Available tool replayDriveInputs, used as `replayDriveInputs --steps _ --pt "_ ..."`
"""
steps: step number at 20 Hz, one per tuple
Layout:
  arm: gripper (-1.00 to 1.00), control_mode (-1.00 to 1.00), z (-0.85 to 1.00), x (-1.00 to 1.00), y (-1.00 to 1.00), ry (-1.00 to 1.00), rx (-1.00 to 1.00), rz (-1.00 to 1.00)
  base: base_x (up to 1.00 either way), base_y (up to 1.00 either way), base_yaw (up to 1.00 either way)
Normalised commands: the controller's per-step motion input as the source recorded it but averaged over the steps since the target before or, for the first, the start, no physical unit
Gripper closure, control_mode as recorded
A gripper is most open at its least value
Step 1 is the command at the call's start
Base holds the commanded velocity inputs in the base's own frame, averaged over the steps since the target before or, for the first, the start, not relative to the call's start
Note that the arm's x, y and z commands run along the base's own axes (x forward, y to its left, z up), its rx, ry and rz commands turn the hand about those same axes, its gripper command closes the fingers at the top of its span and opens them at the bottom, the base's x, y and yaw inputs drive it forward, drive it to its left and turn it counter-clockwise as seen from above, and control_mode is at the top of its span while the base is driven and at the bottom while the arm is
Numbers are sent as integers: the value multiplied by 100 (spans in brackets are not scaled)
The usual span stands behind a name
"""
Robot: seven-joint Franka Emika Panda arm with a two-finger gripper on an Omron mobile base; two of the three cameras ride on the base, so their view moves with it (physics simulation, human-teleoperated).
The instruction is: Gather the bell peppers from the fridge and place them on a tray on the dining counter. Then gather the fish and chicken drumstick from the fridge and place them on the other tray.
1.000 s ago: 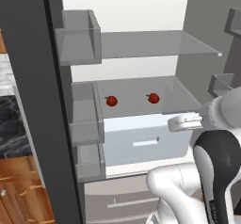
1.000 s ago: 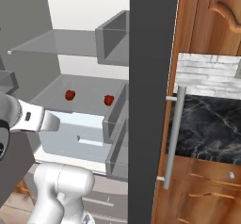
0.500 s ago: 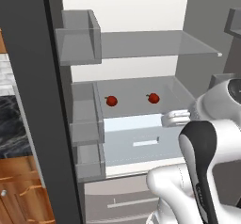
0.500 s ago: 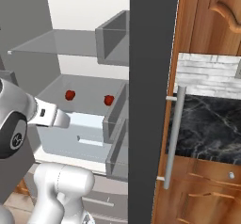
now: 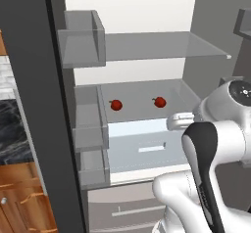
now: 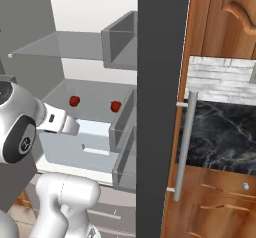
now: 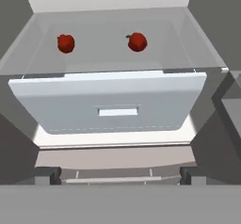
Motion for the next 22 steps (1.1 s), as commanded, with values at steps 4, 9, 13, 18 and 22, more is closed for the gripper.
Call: replayDriveInputs --steps 4,9,13,18,22 --pt "-100 -100 -4 72 0 4 0 -2 0 0 0" --pt "-100 -100 -14 45 0 3 -2 -3 0 0 0" --pt "-100 -100 -33 24 0 0 -7 -1 0 0 0" --pt "-100 -100 -35 37 -12 -1 -2 0 0 0 0" --pt "-100 -100 0 50 -18 0 7 0 0 0 0"
